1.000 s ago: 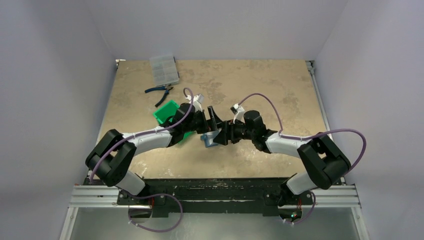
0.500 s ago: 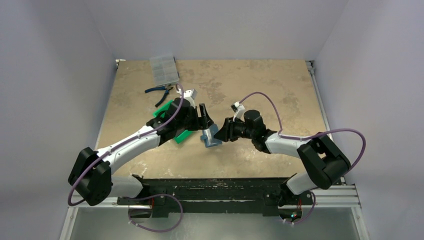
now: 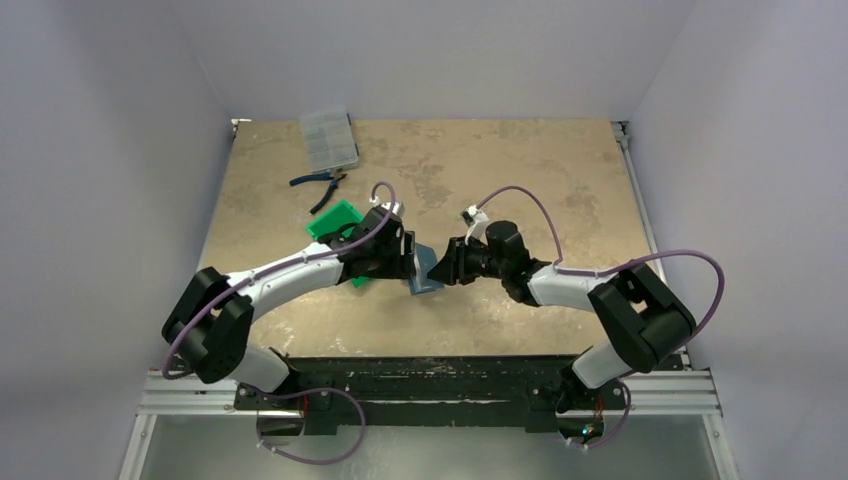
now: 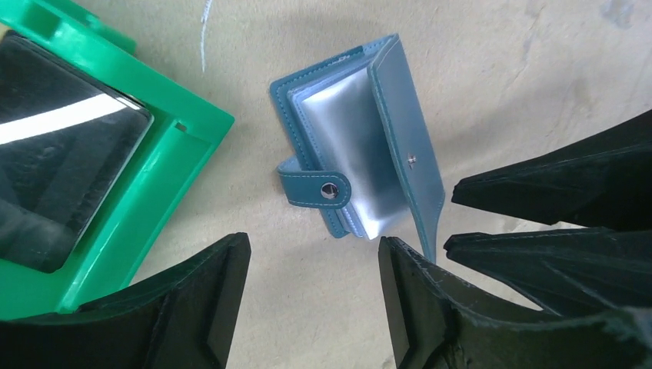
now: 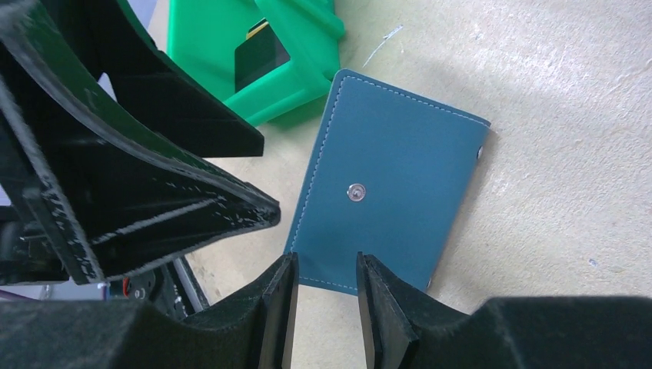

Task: Put the credit cards into the card holder
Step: Close the card holder.

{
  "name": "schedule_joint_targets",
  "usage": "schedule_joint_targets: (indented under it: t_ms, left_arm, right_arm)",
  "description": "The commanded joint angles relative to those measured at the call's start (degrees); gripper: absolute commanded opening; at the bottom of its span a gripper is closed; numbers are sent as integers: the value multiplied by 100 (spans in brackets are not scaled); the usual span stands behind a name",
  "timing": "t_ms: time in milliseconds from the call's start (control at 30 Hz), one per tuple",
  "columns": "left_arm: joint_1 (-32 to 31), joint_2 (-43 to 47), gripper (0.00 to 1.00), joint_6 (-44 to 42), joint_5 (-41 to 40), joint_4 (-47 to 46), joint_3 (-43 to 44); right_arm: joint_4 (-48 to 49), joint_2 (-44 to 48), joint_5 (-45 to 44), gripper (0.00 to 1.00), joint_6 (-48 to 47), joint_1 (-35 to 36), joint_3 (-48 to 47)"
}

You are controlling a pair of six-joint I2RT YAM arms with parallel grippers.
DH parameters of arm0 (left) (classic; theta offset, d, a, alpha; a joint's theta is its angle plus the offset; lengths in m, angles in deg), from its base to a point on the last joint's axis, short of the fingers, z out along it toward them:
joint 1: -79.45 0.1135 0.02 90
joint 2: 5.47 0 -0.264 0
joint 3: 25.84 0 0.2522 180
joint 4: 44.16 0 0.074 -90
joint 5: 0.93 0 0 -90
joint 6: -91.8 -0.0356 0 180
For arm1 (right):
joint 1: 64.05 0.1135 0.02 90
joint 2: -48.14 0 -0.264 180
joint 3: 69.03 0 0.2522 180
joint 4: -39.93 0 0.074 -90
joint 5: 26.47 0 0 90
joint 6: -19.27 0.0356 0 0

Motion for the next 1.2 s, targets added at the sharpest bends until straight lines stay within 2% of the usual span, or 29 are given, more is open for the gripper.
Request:
schedule_joint_targets:
  t_ms: [0, 300, 433, 633, 833, 900, 1000, 1167]
  left_arm:
    - [-61, -278, 67, -206, -130, -64, 358]
    - [-142, -769, 68, -186, -183, -291, 587]
    - [-161, -977, 61, -175, -236, -333, 669]
    - [-188, -1180, 60, -180, -305, -373, 749]
    - [-186, -1002, 46, -151, -520, -303, 566]
    - [-183, -862, 44, -112, -580, -304, 440]
    - [-189, -535, 41, -20, -645, -377, 214]
    - [-183, -305, 30, 15, -765, -427, -2]
  right_arm:
    - [255, -43, 64, 41, 41, 18, -45]
    - [276, -31, 73, 41, 65, 18, -37]
    - [301, -16, 87, 41, 80, 17, -20]
    - [320, -69, 96, 41, 87, 17, -27]
    - [393, -227, 399, 40, 288, 7, -167]
    - [405, -309, 537, 40, 379, 8, -261]
    - [456, -460, 828, 37, 539, -4, -412]
    - [259, -733, 1010, 32, 568, -6, -759]
